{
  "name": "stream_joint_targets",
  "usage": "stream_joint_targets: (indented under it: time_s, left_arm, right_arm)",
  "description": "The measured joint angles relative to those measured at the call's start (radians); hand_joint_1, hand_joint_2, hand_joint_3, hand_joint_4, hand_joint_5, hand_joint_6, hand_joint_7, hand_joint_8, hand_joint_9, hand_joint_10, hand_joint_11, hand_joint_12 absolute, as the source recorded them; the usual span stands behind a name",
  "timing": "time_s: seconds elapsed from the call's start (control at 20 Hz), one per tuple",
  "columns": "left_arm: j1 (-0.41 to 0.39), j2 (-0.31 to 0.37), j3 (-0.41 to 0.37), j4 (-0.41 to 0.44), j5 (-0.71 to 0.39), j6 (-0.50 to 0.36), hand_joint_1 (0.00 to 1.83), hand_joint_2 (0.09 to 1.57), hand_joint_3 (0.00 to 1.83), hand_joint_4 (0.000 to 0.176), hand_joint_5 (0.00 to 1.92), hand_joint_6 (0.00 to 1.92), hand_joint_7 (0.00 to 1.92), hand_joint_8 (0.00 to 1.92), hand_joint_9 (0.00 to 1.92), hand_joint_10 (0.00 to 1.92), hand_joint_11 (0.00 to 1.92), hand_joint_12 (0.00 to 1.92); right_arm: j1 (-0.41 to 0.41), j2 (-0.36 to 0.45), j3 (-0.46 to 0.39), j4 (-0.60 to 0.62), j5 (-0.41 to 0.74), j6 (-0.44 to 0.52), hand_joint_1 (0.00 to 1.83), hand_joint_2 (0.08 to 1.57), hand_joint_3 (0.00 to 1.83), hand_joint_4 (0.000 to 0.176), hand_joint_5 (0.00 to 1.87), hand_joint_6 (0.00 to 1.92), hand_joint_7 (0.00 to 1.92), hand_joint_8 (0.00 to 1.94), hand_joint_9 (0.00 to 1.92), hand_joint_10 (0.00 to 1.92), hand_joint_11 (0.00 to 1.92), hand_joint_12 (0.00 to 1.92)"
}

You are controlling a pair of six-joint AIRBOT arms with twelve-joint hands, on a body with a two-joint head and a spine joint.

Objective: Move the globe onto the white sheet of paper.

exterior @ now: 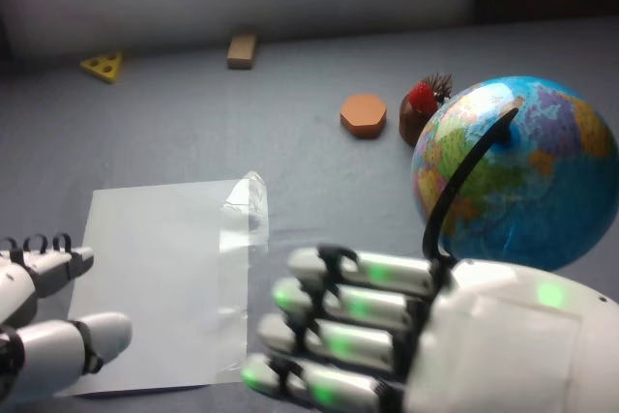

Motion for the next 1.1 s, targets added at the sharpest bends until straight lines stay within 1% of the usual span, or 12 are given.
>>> stream_joint_targets:
  time_s: [0.05,0.1,0.15,0.2,0.25,0.35,0.45,0.5,0.65,0.8,1.0,1.1]
  left_arm:
    - [0.026,-0.014,0.008,0.039,-0.026,-0.027,0.0,1.24,0.0,0.002,0.11,0.0,0.12,0.0,0.11,0.0,0.0,0.27]
    - [0.053,-0.031,0.012,0.082,-0.062,-0.06,0.0,1.24,0.01,0.002,0.11,0.0,0.12,0.0,0.11,0.0,0.0,0.27]
    - [0.075,-0.044,0.013,0.108,-0.093,-0.076,0.0,1.24,0.01,0.002,0.1,0.0,0.12,0.0,0.1,0.0,0.0,0.27]
    - [0.098,-0.061,0.018,0.13,-0.113,-0.095,0.0,1.24,0.0,0.002,0.1,0.0,0.11,0.0,0.09,0.0,0.0,0.25]
    - [0.111,-0.071,0.024,0.142,-0.124,-0.105,0.0,1.24,0.0,0.002,0.1,0.0,0.11,0.0,0.09,0.0,0.0,0.24]
    - [0.144,-0.097,0.037,0.175,-0.161,-0.138,0.0,1.24,0.0,0.0,0.09,0.0,0.09,0.0,0.08,0.0,0.0,0.2]
    - [0.159,-0.11,0.051,0.224,-0.18,-0.153,0.0,1.24,0.0,0.0,0.07,0.0,0.06,0.0,0.07,0.0,0.0,0.16]
    - [0.167,-0.115,0.058,0.234,-0.188,-0.163,0.0,1.24,0.0,0.0,0.07,0.0,0.06,0.0,0.07,0.0,0.0,0.16]
    - [0.187,-0.135,0.077,0.256,-0.188,-0.182,0.0,1.24,0.0,0.0,0.06,0.0,0.05,0.0,0.06,0.0,0.0,0.12]
    - [0.199,-0.162,0.087,0.309,-0.189,-0.193,0.0,1.24,0.0,0.0,0.06,0.0,0.05,0.0,0.06,0.0,0.0,0.11]
    - [0.202,-0.173,0.095,0.308,-0.188,-0.19,0.0,1.24,0.0,0.0,0.06,0.0,0.06,0.0,0.07,0.0,0.0,0.11]
    - [0.202,-0.18,0.095,0.293,-0.187,-0.175,0.0,1.24,0.0,0.0,0.06,0.0,0.06,0.0,0.07,0.0,0.0,0.11]
  right_arm:
    - [-0.019,0.007,0.022,-0.121,-0.008,0.1,0.0,1.22,0.01,0.0,0.16,0.06,0.17,0.01,0.11,0.01,0.0,0.11]
    - [-0.048,0.015,0.054,-0.277,-0.005,0.227,0.0,1.22,0.01,0.0,0.16,0.06,0.16,0.0,0.11,0.01,0.0,0.11]
    - [-0.076,0.023,0.09,-0.433,0.014,0.371,0.0,1.22,0.0,0.0,0.16,0.05,0.16,0.0,0.1,0.01,0.0,0.08]
    - [-0.115,0.04,0.142,-0.649,0.064,0.54,0.0,1.21,0.0,0.0,0.16,0.04,0.15,0.0,0.1,0.0,0.0,0.06]
    - [-0.141,0.05,0.165,-0.732,0.107,0.596,0.0,1.21,0.0,0.0,0.15,0.03,0.15,0.0,0.1,0.0,0.0,0.03]
    - [-0.201,0.061,0.225,-0.869,0.233,0.642,0.0,1.21,0.0,0.0,0.15,0.03,0.15,0.0,0.09,0.0,0.0,0.0]
    - [-0.219,0.06,0.27,-0.942,0.295,0.701,0.0,1.21,0.0,0.0,0.14,0.02,0.15,0.0,0.08,0.0,0.0,0.0]
    - [-0.224,0.06,0.298,-0.985,0.307,0.729,0.0,1.2,0.0,0.0,0.13,0.02,0.14,0.0,0.07,0.0,0.0,0.0]
    - [-0.259,0.061,0.368,-1.039,0.318,0.772,0.0,1.19,0.0,0.0,0.12,0.01,0.14,0.0,0.06,0.0,0.0,0.0]
    - [-0.282,0.074,0.428,-1.046,0.34,0.812,0.0,1.19,0.0,0.0,0.12,0.01,0.14,0.0,0.05,0.0,0.0,0.0]
    - [-0.343,0.081,0.515,-1.058,0.41,0.808,0.0,1.19,0.0,0.0,0.12,0.01,0.13,0.0,0.05,0.0,0.0,0.0]
    - [-0.356,0.077,0.552,-1.062,0.433,0.808,0.0,1.18,0.0,0.0,0.11,0.0,0.13,0.0,0.06,0.0,0.0,0.0]
